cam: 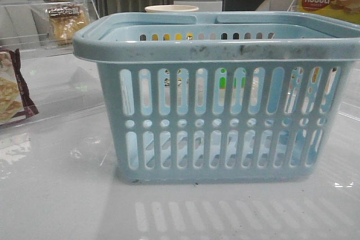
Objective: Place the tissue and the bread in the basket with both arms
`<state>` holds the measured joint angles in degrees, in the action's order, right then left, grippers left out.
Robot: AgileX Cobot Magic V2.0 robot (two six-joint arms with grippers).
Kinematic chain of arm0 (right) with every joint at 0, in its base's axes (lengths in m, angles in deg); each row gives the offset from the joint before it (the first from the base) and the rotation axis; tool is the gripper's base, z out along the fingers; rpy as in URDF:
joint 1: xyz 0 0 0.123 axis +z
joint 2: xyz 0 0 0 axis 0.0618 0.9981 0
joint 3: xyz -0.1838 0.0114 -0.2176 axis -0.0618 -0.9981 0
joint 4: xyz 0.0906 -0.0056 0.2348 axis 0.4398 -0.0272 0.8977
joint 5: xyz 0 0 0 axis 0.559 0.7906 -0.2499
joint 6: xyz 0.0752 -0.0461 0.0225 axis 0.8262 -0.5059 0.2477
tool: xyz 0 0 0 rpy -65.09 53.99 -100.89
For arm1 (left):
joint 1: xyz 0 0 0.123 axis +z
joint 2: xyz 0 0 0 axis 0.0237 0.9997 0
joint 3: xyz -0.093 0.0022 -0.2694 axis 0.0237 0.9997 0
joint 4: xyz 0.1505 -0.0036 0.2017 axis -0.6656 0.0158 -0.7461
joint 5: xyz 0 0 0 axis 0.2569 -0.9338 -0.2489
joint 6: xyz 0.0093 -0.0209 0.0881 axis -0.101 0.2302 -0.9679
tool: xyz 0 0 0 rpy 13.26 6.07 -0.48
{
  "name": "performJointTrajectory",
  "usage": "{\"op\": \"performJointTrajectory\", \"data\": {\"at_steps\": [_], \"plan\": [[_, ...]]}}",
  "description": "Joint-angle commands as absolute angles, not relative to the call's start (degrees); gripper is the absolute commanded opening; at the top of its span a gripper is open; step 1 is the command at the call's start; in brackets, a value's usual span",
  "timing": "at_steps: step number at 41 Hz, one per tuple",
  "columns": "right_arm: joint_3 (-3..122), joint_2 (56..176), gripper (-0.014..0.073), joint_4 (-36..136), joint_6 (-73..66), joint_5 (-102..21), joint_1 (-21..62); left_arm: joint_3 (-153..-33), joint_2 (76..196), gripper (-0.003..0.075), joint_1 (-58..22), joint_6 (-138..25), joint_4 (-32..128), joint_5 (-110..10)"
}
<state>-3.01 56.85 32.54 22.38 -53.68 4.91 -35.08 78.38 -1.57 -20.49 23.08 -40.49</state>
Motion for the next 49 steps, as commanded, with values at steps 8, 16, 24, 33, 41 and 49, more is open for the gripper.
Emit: {"op": "performJointTrajectory", "data": {"at_steps": [8, 16, 24, 33, 41, 49], "plan": [[-3.03, 55.88, 0.0055, 32.61, 22.41, -59.49, 4.87, -35.16, 77.38, 0.0097, -1.93, -19.94, 23.19, -34.9], [-2.73, 55.88, 0.0055, 32.67, 22.41, -63.82, 4.87, -35.48, 77.38, 0.0097, -1.93, -19.94, 23.5, -31.34], [7.19, 55.99, 0.0055, 32.85, 22.45, -58.02, 5.01, -43.47, 77.6, 0.0097, -1.93, -19.94, 23.78, -32.64], [22.27, 61.23, 0.0055, 32.85, 22.45, -45.35, 5.01, -59.03, 81.56, 0.0097, -1.93, -19.94, 23.78, -40.5], [33.69, 69.26, 0.0055, 32.85, 22.45, -34.1, 5.01, -73.17, 90.27, 0.0097, -1.93, -19.94, 23.78, -53.57], [40.03, 76.84, 0.0055, 32.85, 22.45, -24.02, 5.01, -80.89, 98.57, 0.0097, -1.93, -19.94, 23.78, -65.77]]}}
